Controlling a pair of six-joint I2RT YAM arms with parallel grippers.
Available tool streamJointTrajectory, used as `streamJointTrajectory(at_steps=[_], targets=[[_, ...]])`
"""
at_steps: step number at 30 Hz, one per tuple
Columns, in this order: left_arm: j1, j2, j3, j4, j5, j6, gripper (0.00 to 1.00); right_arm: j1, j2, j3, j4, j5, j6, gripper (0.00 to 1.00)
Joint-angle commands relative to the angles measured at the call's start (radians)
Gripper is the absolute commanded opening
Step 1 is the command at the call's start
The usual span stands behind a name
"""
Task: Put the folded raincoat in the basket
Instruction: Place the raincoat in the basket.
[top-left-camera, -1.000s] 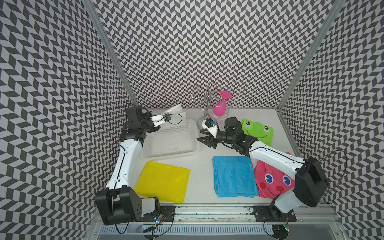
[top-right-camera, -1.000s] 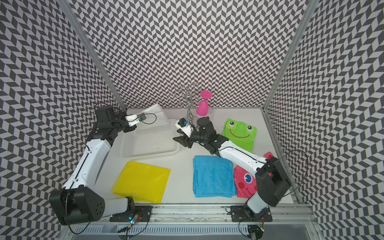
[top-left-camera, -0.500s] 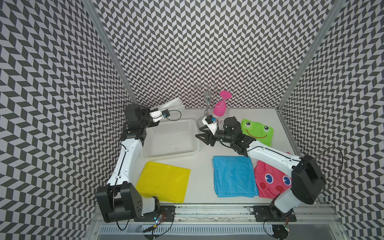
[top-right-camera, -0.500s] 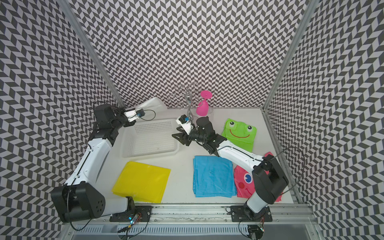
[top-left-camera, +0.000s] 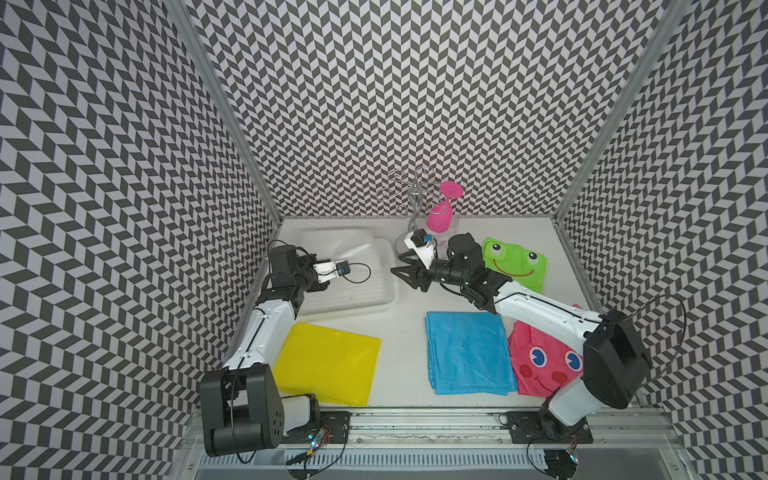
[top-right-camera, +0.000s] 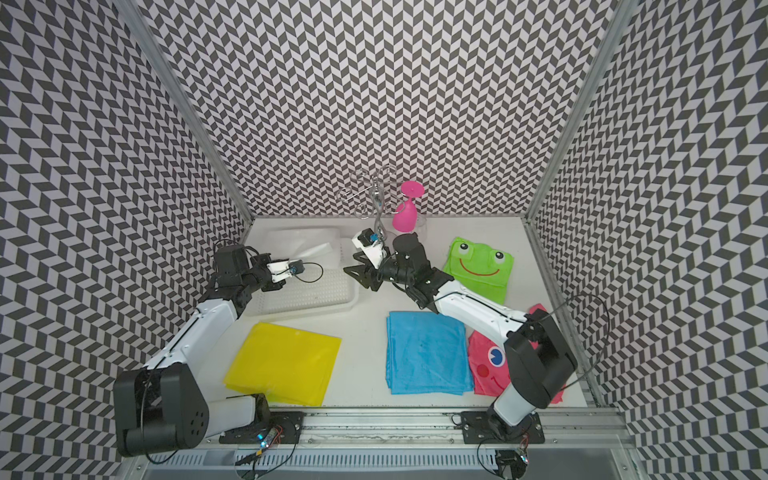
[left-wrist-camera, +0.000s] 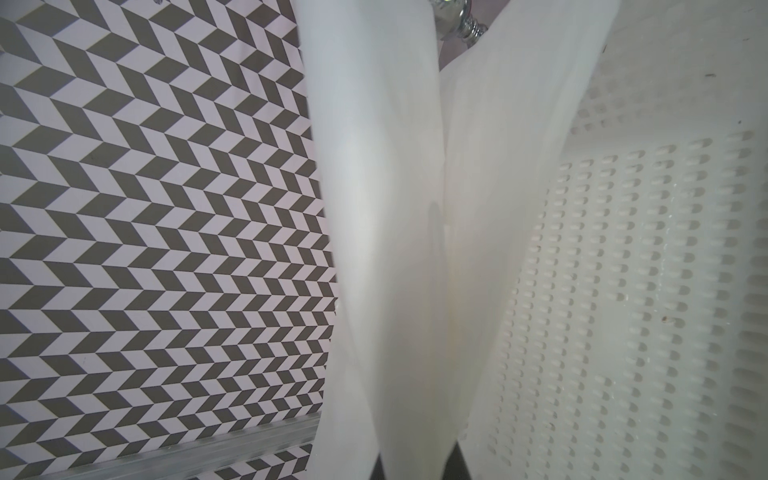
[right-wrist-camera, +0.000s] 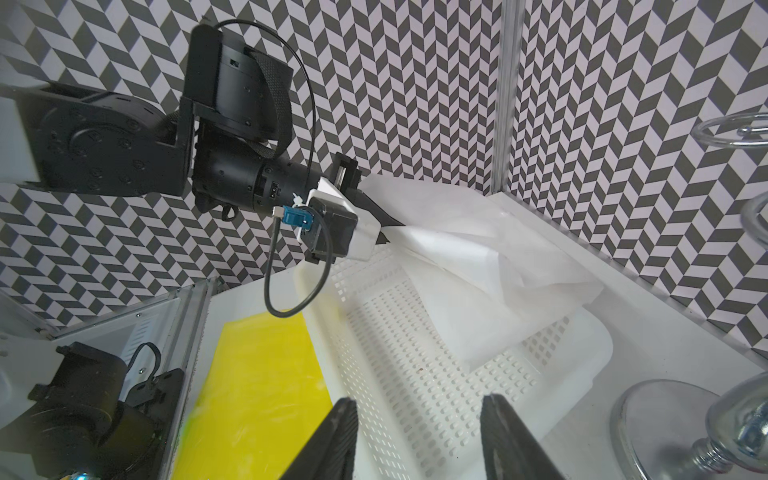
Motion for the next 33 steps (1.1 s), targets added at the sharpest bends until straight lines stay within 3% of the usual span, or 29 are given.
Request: streamJointTrajectory(at_steps=[1, 2, 4, 8, 11, 12, 14, 15, 20, 25, 30, 33], targets=[[-0.005, -0.035, -0.031, -0.014, 0.029, -0.030, 0.23, -0.001, 0.002, 0.021, 0.044, 0.009, 0.011, 0.52], [-0.006, -0.037, -0.048, -0.011, 0.030, -0.032, 0.34, -0.001, 0.002, 0.020, 0.041, 0.009, 0.011, 0.52], [-0.007, -0.035, -0.050, -0.059, 0.041, -0.026, 0.40, -0.001, 0.002, 0.016, 0.040, 0.009, 0.011, 0.52], [-0.005, -0.039, -0.004, -0.201, 0.076, -0.031, 0.42, -0.002, -0.001, 0.009, 0.026, 0.009, 0.011, 0.52], [-0.005, -0.042, 0.033, -0.307, 0.100, -0.032, 0.53, -0.002, 0.002, 0.006, 0.023, 0.009, 0.011, 0.52], [-0.005, -0.041, 0.044, -0.342, 0.106, -0.031, 0.58, -0.002, 0.005, 0.006, 0.021, 0.009, 0.011, 0.52], [-0.005, -0.042, 0.056, -0.397, 0.110, -0.019, 0.87, -0.001, 0.012, 0.008, 0.019, 0.009, 0.011, 0.52], [-0.005, -0.041, 0.056, -0.433, 0.104, 0.012, 0.93, -0.001, 0.016, 0.008, 0.020, 0.009, 0.011, 0.52], [0.002, -0.047, 0.071, -0.494, 0.102, 0.027, 0.95, -0.001, 0.035, 0.010, 0.016, 0.009, 0.011, 0.52], [0.044, -0.038, 0.147, -0.486, 0.184, -0.108, 0.95, 0.004, 0.065, 0.040, -0.018, 0.009, 0.011, 0.52], [0.122, -0.012, 0.229, -0.442, 0.346, -0.250, 0.95, 0.039, 0.108, 0.082, -0.037, 0.173, 0.135, 0.54], [0.136, 0.011, 0.259, -0.330, 0.355, -0.364, 0.98, 0.072, 0.147, 0.130, -0.061, 0.261, 0.164, 0.54]])
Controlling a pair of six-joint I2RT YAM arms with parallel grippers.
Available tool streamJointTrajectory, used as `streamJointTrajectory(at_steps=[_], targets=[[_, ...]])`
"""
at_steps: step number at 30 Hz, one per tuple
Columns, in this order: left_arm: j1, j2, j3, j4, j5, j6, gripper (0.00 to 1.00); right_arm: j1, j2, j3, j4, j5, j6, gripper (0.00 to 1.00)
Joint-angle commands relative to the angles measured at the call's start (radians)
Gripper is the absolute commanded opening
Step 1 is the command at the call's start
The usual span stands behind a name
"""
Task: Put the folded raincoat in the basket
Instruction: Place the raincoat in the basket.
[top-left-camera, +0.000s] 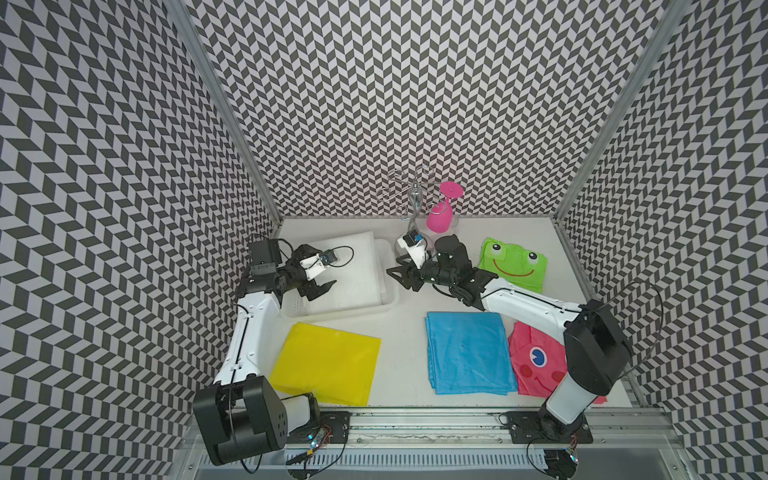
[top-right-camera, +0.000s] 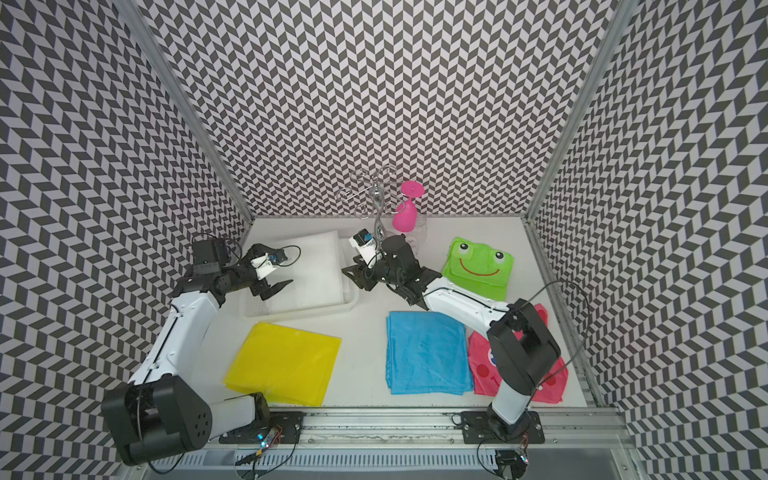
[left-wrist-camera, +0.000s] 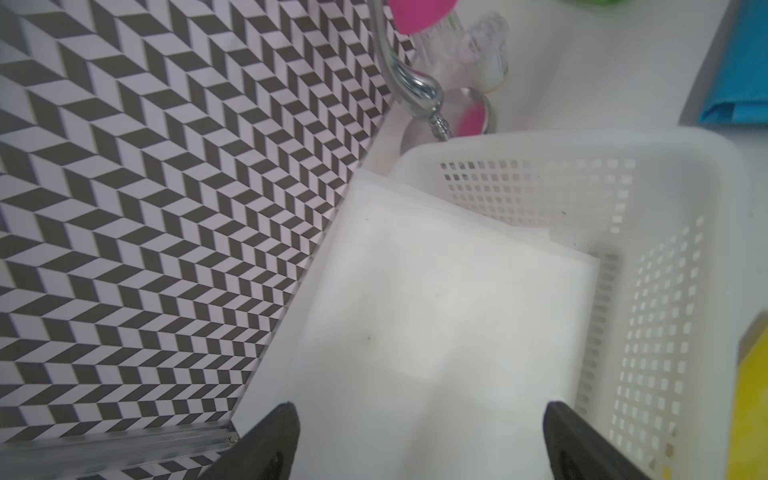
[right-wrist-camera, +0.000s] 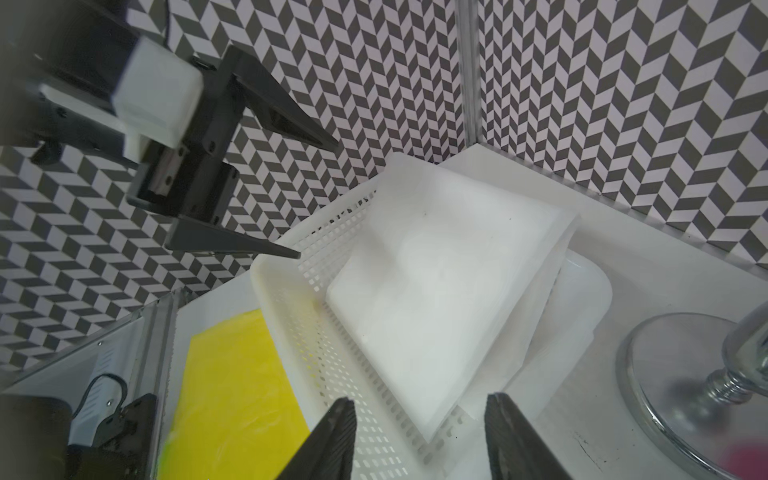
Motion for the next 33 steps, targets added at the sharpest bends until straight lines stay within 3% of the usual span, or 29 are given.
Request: streamJointTrajectory(at_steps=[1, 5, 12, 19, 22, 28, 33], targets=[[0.012, 0.038, 0.041, 0.119, 0.078, -0.150, 0.99, 0.040, 0.044, 0.066, -0.003, 0.119, 0.054, 0.54], [0.006, 0.116, 0.066, 0.205, 0.071, -0.102, 1.00, 0.044, 0.101, 0.122, -0.006, 0.141, 0.047, 0.54], [0.003, 0.310, 0.225, 0.102, -0.006, 0.013, 0.98, 0.041, 0.245, 0.272, -0.017, 0.185, -0.064, 0.55], [0.007, 0.341, 0.208, 0.105, 0.012, 0.090, 0.97, 0.023, 0.389, 0.442, -0.055, 0.177, -0.125, 0.56], [0.024, 0.329, 0.211, 0.051, 0.058, 0.145, 0.98, -0.013, 0.416, 0.499, -0.121, 0.049, -0.218, 0.58], [0.052, 0.339, 0.231, -0.012, 0.083, 0.297, 1.00, -0.040, 0.455, 0.517, -0.125, 0.010, -0.394, 0.68], [0.050, 0.458, 0.404, -0.211, 0.107, 0.488, 1.00, -0.043, 0.506, 0.520, -0.070, 0.013, -0.561, 0.73]])
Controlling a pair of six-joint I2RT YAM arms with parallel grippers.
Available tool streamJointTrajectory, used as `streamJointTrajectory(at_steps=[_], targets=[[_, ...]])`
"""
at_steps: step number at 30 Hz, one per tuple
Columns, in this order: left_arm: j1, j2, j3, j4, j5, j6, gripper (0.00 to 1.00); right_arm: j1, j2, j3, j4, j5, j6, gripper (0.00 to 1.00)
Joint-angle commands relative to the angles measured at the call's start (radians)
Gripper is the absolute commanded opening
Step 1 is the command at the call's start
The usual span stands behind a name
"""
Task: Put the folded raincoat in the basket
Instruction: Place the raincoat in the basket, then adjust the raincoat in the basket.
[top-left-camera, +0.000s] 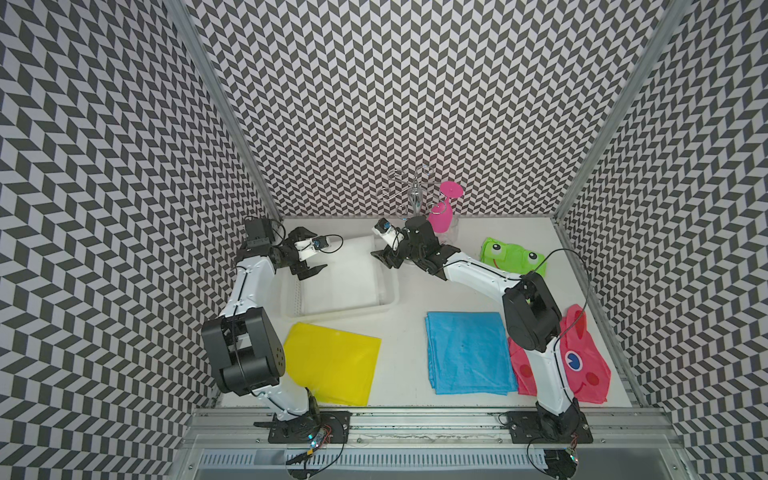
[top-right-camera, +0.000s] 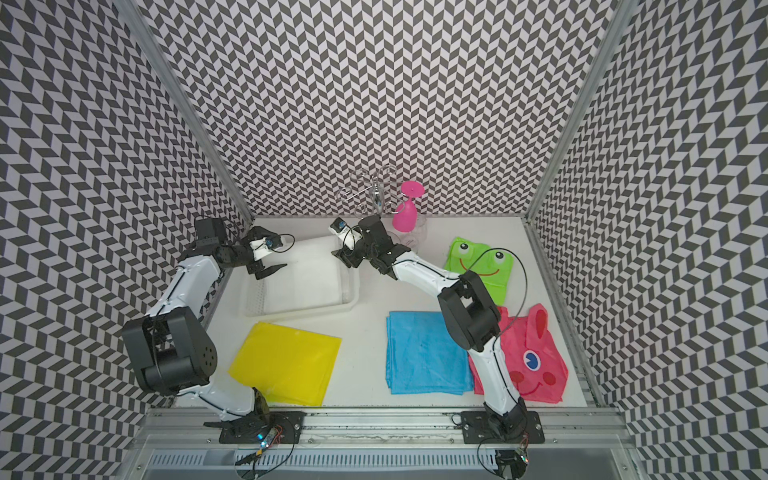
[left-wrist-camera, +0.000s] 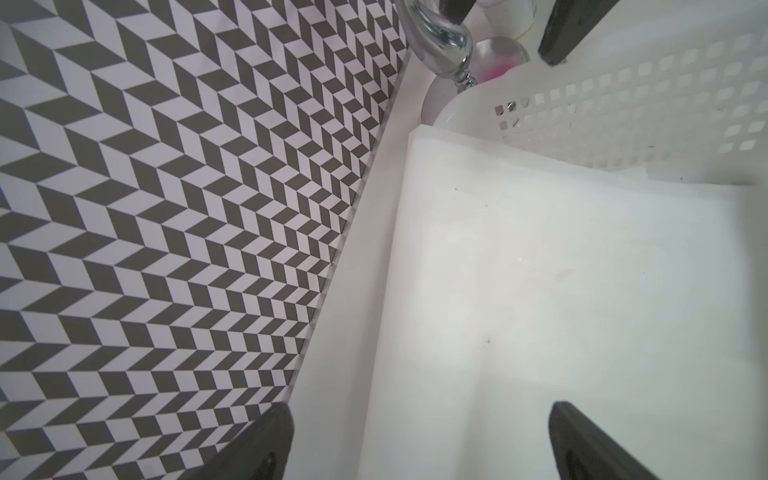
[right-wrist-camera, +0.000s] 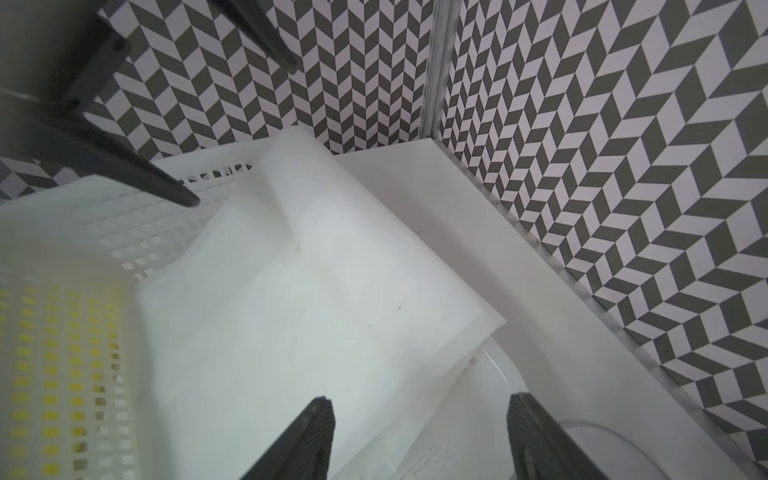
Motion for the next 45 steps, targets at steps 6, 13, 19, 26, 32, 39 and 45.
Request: streamJointTrajectory(at_steps=[6, 13, 19, 26, 32, 39, 45], targets=[[-0.044, 0.248, 0.347, -0.373, -0.024, 0.298, 1.00, -0.006, 0.106, 0.069, 0.104, -0.064, -0.177, 0.87], [-0.117, 0.398, 0.477, -0.427, -0.208, 0.333, 1.00, -0.023, 0.181, 0.169, 0.101, -0.138, -0.171, 0.94], [-0.144, 0.473, 0.554, -0.559, -0.248, 0.399, 0.95, -0.041, 0.259, 0.285, 0.021, -0.203, -0.164, 0.96], [-0.148, 0.492, 0.597, -0.689, -0.211, 0.464, 0.75, -0.081, 0.279, 0.316, -0.025, -0.371, -0.120, 0.90], [-0.148, 0.450, 0.580, -0.713, -0.171, 0.494, 0.64, -0.085, 0.257, 0.283, -0.043, -0.444, -0.149, 0.85], [-0.148, 0.385, 0.522, -0.744, -0.144, 0.542, 0.46, -0.082, 0.218, 0.214, -0.014, -0.500, -0.161, 0.82], [-0.148, 0.319, 0.459, -0.745, -0.153, 0.570, 0.36, -0.070, 0.155, 0.114, 0.020, -0.510, -0.171, 0.82]])
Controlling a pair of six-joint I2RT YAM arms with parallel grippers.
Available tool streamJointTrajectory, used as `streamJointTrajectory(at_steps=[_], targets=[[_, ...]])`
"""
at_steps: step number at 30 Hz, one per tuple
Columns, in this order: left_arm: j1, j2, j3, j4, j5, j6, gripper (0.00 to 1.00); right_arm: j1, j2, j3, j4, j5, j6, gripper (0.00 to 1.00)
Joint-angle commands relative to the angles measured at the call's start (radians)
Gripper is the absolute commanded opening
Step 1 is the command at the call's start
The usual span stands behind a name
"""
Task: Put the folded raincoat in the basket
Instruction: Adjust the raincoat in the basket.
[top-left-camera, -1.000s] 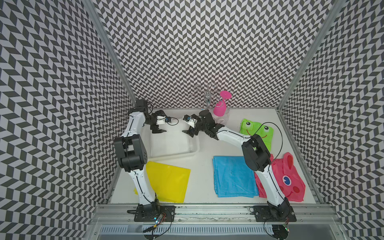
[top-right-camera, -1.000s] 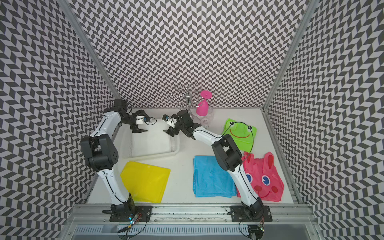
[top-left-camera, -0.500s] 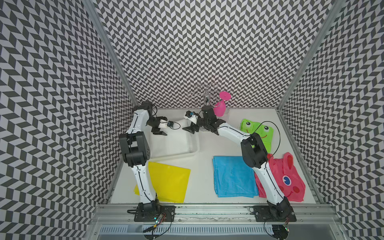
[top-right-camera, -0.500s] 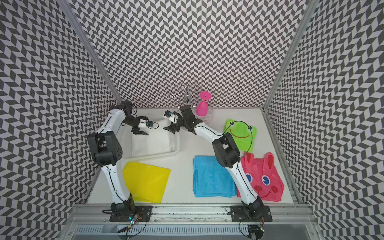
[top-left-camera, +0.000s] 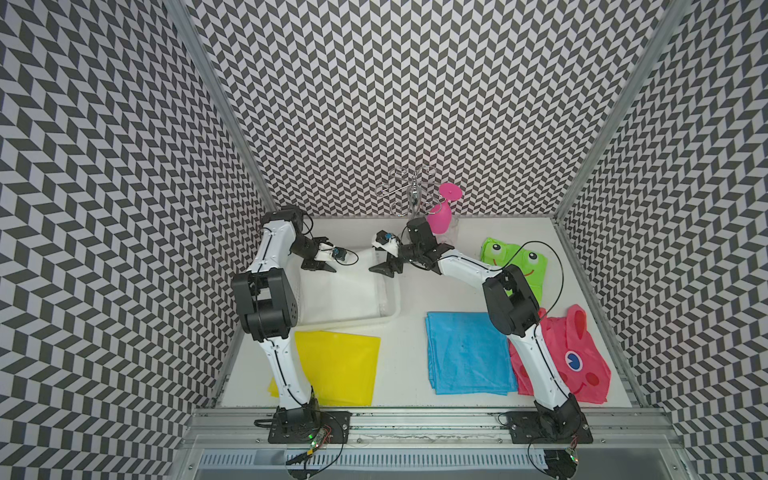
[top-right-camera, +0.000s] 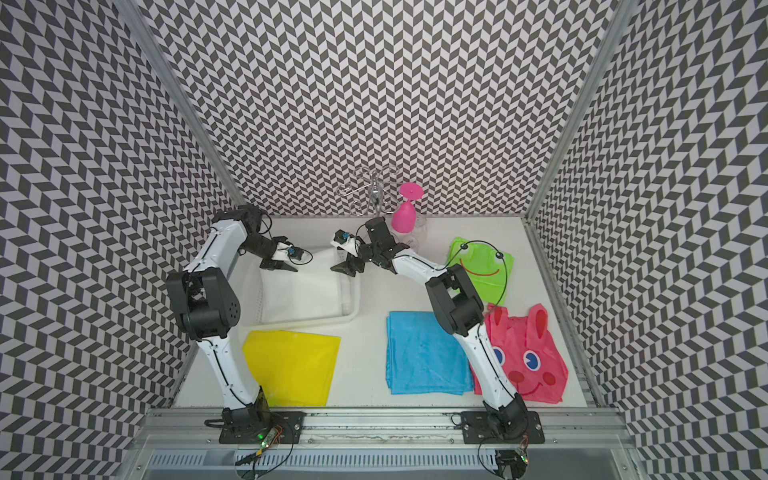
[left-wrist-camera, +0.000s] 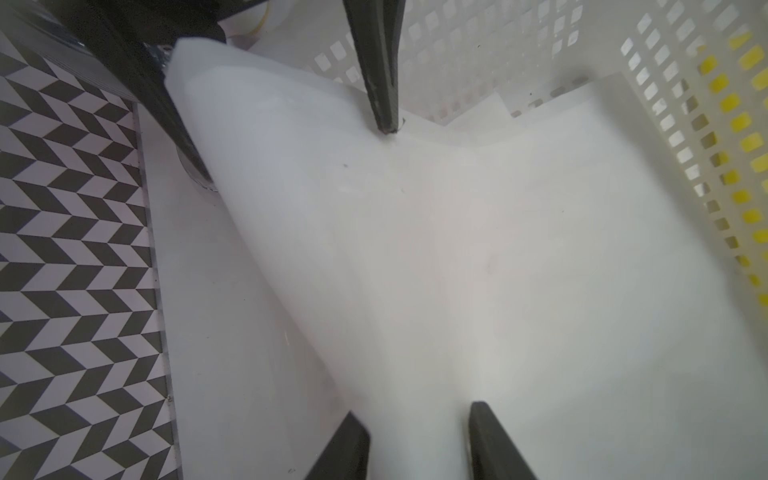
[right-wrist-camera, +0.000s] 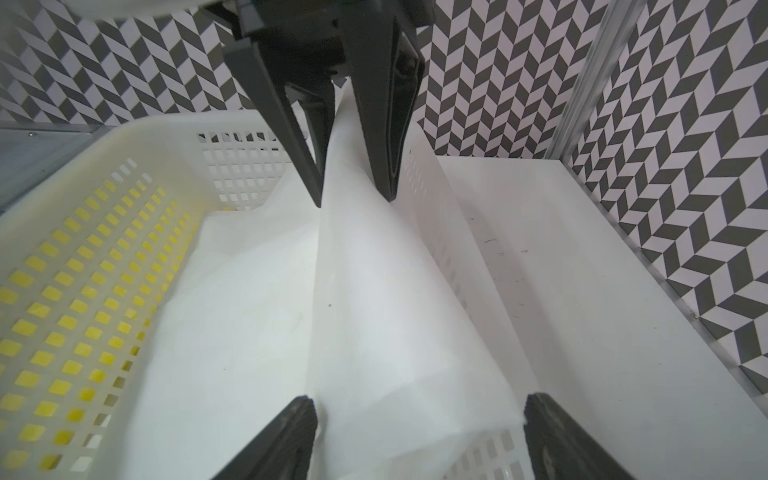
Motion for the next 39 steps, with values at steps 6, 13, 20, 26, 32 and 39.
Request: streamJointTrajectory(at_steps=[6, 13, 20, 26, 32, 39], targets=[[-0.002, -0.107, -0.073, -0.054, 0.013, 0.045, 0.19, 0.029, -0.101, -0.111, 0.050, -0.025, -0.022, 0.82], [0.009, -0.162, -0.106, -0.055, 0.027, 0.058, 0.02, 0.038, -0.145, -0.182, 0.082, -0.084, 0.012, 0.81], [0.034, -0.242, -0.156, -0.054, 0.052, 0.088, 0.02, 0.071, -0.207, -0.310, 0.203, -0.099, 0.111, 0.77], [0.066, -0.295, -0.194, -0.055, 0.091, 0.106, 0.02, 0.113, -0.226, -0.375, 0.295, -0.096, 0.202, 0.70], [0.084, -0.336, -0.231, -0.055, 0.129, 0.117, 0.03, 0.137, -0.239, -0.436, 0.421, -0.091, 0.364, 0.54], [0.111, -0.379, -0.274, -0.054, 0.138, 0.146, 0.03, 0.135, -0.264, -0.487, 0.497, -0.090, 0.445, 0.19]])
